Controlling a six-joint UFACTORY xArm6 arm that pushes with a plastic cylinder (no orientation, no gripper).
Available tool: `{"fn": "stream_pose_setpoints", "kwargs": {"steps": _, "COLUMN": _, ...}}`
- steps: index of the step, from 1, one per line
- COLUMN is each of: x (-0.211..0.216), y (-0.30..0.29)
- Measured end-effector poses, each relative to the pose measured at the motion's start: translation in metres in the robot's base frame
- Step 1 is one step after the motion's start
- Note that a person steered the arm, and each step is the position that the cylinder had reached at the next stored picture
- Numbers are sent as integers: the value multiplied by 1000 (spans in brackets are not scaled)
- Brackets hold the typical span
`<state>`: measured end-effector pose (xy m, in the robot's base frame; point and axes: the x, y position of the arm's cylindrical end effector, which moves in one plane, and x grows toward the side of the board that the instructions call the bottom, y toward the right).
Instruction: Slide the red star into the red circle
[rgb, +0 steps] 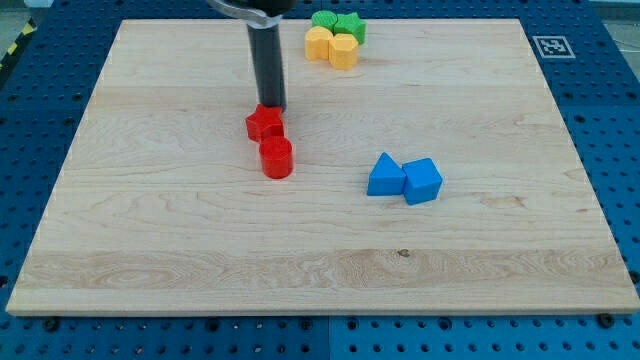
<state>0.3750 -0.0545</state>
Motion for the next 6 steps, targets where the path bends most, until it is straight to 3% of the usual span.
{"fn": "stream_pose_setpoints", "kwargs": {"steps": 1, "x": 8, "y": 22}}
{"fn": "stream_pose_setpoints", "kwargs": {"steps": 3, "x": -34, "y": -38}}
{"fn": "stream_pose_setpoints", "kwargs": {"steps": 4, "x": -16, "y": -69}}
{"fn": "stream_pose_setpoints", "kwargs": {"steps": 6, "x": 8, "y": -51}}
